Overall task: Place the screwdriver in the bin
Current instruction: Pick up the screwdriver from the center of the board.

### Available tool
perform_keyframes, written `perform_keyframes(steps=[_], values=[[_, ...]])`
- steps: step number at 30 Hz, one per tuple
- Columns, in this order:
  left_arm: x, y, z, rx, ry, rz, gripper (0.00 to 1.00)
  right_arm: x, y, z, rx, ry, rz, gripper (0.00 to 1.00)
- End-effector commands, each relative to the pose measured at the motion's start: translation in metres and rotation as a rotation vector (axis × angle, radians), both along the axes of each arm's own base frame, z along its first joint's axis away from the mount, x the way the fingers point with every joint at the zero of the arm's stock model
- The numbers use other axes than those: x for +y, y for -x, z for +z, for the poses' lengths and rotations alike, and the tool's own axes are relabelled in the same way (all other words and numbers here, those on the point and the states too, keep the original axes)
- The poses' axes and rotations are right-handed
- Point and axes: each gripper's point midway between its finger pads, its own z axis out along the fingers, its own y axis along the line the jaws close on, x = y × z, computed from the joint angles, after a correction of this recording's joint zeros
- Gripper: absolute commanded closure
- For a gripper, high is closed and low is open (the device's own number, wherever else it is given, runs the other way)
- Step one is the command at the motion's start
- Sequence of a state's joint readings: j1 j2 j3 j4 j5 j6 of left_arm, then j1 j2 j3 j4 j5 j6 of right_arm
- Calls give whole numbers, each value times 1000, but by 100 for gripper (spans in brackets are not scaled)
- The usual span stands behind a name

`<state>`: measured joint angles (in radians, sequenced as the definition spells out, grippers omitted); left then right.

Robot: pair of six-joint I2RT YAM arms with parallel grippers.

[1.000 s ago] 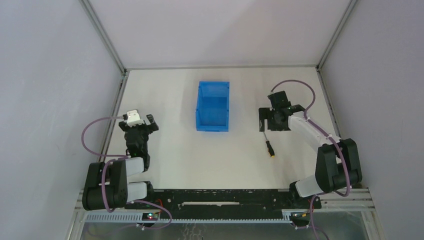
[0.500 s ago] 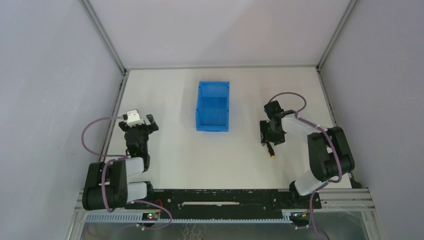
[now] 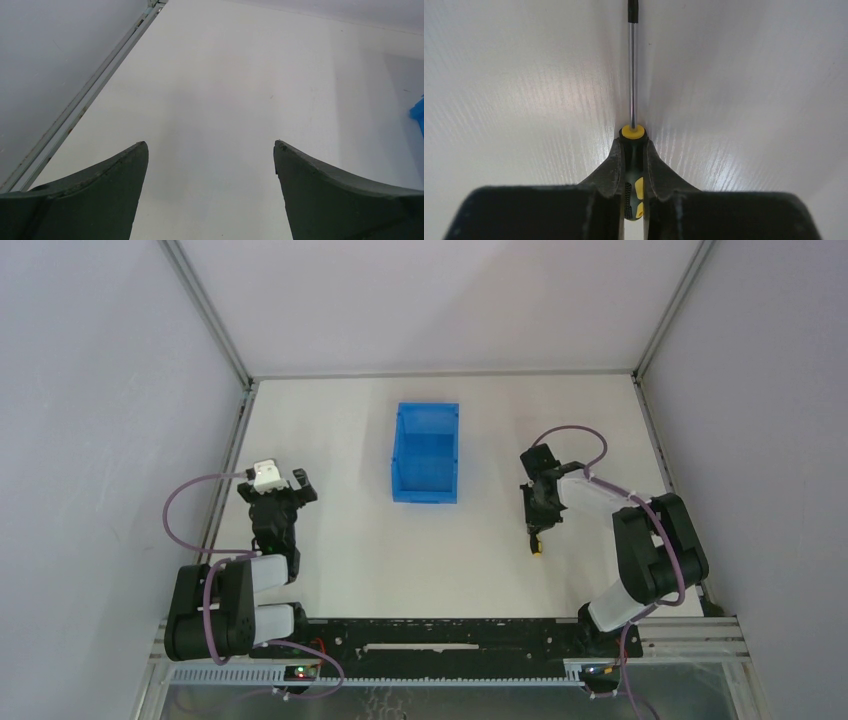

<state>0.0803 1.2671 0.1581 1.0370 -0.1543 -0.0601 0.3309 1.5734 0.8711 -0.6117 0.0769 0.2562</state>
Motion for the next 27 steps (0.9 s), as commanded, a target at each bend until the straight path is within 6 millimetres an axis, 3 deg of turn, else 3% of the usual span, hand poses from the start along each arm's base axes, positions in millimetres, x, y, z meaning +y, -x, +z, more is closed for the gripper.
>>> perform_keyframes(steps=[1,5,14,23,27], values=[[0,-8,22,-62,-27,1,0,-5,2,4,-12,28,-13,93],[0,-8,22,-62,-28,1,0,-3,-3,22,-55,8,-13,95],[0,-8,22,-62,-28,1,0,-2,-15,86,-155,-11,-17,96],[1,-8,22,-63,-27,2,0,-9,-38,188,-291,-18,-25,96],[0,-8,22,-62,-28,1,0,-13,-50,223,-327,-14,-28,96]])
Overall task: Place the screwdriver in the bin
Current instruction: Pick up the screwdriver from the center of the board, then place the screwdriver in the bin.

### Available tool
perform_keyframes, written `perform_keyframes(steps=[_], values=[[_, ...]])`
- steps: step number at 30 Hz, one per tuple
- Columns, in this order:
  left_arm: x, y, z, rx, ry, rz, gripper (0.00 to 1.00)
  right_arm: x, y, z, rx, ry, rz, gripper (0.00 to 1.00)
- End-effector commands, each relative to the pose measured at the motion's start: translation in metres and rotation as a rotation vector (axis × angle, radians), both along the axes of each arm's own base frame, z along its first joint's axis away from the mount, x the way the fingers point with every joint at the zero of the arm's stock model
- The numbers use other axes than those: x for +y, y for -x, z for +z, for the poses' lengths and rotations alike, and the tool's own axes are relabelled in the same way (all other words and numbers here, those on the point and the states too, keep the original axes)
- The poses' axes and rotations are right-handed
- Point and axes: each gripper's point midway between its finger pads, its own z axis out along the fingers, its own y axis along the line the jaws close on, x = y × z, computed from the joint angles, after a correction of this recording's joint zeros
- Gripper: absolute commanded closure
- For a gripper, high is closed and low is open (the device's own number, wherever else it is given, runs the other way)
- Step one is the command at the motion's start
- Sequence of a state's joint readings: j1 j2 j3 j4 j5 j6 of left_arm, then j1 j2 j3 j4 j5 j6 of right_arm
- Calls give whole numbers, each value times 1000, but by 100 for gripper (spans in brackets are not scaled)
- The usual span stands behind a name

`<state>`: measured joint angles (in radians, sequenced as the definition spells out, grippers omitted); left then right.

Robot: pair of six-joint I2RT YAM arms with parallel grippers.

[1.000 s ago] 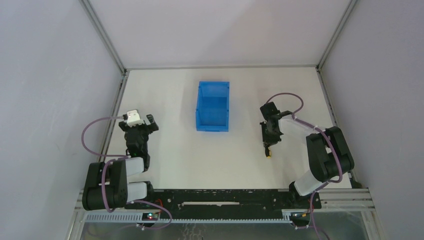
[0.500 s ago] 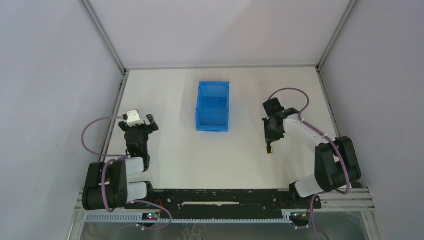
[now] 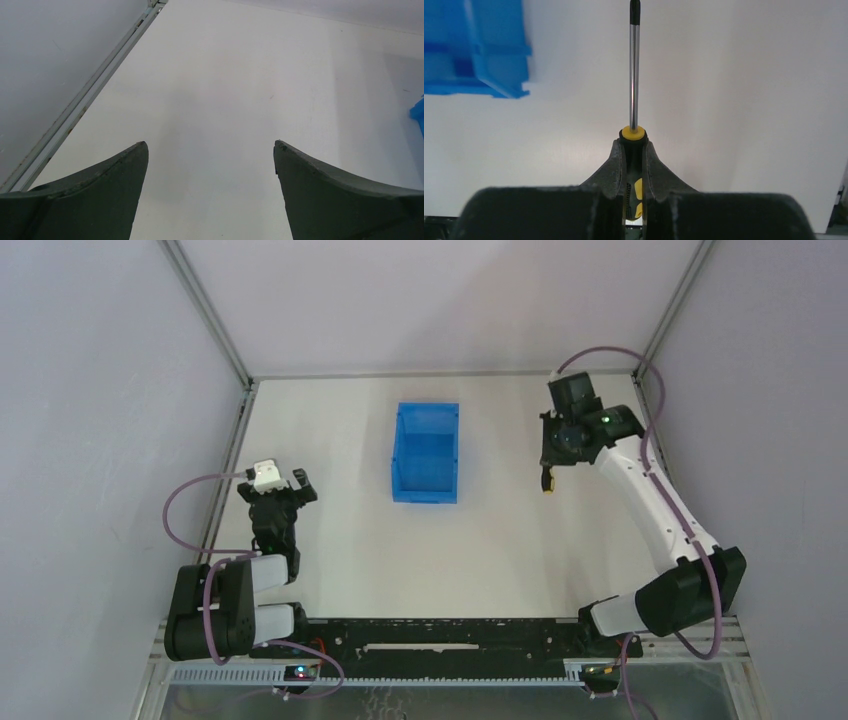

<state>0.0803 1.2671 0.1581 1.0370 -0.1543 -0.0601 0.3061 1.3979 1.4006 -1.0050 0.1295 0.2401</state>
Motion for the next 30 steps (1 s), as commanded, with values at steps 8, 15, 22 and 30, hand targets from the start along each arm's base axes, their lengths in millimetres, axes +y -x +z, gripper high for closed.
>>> perform_keyframes(steps=[8,15,22,30], values=[[1,-9,23,-63,-27,2,0,-24,-28,91,-87,34,-17,97],[0,-8,22,-63,-27,1,0,-23,-44,108,-114,17,-19,99],[0,-8,22,-61,-27,1,0,12,-54,102,-107,-32,10,99],[0,-8,22,-62,-28,0,0,90,-66,98,-103,-97,90,100]])
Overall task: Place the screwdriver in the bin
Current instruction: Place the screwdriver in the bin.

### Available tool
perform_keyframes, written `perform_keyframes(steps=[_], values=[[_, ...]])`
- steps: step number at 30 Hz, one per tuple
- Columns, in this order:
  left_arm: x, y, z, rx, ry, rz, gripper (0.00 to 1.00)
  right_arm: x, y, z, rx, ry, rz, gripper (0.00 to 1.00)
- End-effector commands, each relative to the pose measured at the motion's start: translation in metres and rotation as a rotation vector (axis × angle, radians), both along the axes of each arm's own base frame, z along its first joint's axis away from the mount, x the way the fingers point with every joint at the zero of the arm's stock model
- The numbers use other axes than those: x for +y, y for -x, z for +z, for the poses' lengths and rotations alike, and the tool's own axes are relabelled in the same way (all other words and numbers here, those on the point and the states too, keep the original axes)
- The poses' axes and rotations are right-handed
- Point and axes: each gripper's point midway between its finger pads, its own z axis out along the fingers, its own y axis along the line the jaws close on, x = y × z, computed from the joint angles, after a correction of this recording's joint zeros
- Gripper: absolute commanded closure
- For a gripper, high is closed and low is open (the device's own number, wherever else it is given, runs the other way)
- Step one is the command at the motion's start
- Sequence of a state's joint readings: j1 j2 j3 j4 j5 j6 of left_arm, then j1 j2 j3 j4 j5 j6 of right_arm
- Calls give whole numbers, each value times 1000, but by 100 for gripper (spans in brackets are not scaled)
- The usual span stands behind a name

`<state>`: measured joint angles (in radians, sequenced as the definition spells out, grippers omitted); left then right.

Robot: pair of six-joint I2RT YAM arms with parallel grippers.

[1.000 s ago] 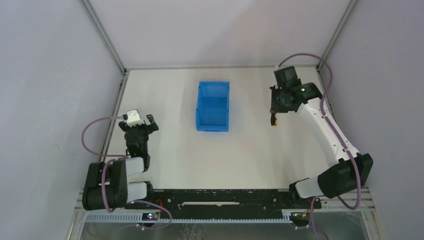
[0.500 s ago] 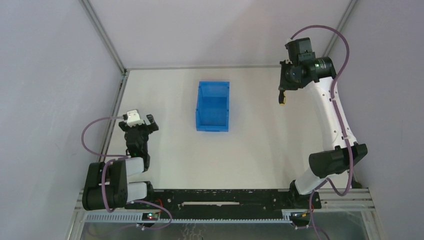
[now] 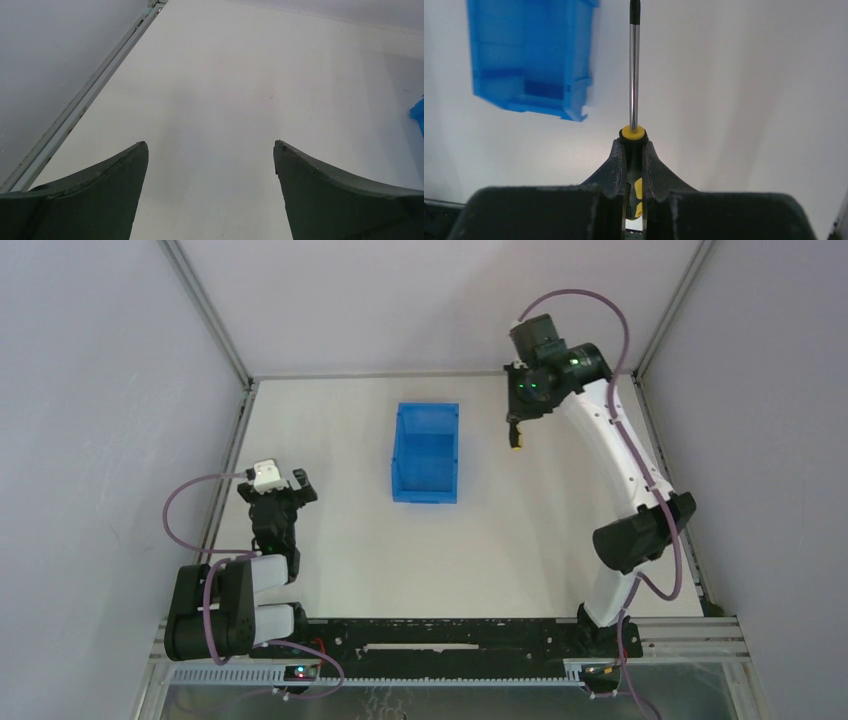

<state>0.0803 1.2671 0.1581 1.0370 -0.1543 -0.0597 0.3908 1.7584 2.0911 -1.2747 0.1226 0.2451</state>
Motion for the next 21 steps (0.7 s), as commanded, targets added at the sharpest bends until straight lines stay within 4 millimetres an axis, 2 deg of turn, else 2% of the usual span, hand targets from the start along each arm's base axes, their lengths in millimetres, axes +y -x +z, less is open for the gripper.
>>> perform_keyframes(steps=[1,8,13,16,21], values=[[0,-8,22,-62,-26,1,0,44,-7,17,-49,-78,15,100],[1,-9,23,-63,-27,2,0,106,-15,22,-74,-147,49,100],[0,-8,22,-63,-27,1,0,142,-20,16,-75,-203,68,100],[0,-8,22,-63,-27,1,0,154,-22,16,-79,-239,69,100],[1,-8,22,-62,-27,2,0,162,-25,10,-74,-247,66,100]])
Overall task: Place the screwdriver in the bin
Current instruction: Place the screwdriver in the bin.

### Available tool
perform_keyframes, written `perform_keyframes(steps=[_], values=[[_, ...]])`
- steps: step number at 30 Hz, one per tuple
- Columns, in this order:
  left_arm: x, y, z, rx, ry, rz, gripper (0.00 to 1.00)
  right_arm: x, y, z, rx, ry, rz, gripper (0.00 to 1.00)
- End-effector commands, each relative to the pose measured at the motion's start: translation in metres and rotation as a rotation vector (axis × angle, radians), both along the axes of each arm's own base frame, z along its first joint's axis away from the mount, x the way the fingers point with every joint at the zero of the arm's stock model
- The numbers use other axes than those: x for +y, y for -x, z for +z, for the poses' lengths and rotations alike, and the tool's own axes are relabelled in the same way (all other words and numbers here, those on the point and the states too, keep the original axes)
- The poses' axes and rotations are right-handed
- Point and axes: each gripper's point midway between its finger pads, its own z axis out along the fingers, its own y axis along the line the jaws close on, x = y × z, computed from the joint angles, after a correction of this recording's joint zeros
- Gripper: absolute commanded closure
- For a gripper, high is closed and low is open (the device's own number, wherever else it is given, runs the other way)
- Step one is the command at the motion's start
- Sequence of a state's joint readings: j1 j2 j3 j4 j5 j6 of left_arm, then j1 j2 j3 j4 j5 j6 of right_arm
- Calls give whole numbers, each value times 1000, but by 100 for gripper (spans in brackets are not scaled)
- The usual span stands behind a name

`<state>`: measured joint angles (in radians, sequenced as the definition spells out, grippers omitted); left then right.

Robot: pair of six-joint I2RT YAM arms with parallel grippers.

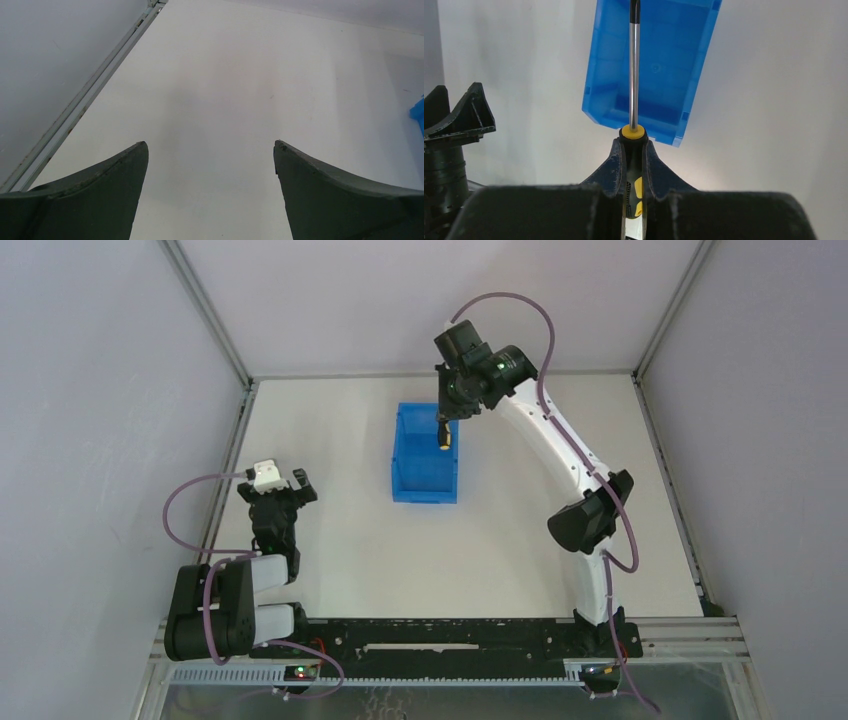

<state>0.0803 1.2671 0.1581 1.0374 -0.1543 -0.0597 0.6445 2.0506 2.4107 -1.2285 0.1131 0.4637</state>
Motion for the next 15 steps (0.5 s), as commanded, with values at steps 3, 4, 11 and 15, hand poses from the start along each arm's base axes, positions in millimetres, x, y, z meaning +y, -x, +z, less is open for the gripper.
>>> perform_keyframes(steps=[3,4,11,15], values=[[1,-8,22,-61,-28,2,0,18,-10,-1,-34,-67,-23,100],[0,-8,22,-62,-27,1,0,20,-11,-7,-29,-65,-23,100],[0,-8,22,-61,-26,1,0,30,-20,-63,13,-19,-35,100],[0,-8,22,-63,-28,1,0,35,-24,-101,48,11,-32,100]])
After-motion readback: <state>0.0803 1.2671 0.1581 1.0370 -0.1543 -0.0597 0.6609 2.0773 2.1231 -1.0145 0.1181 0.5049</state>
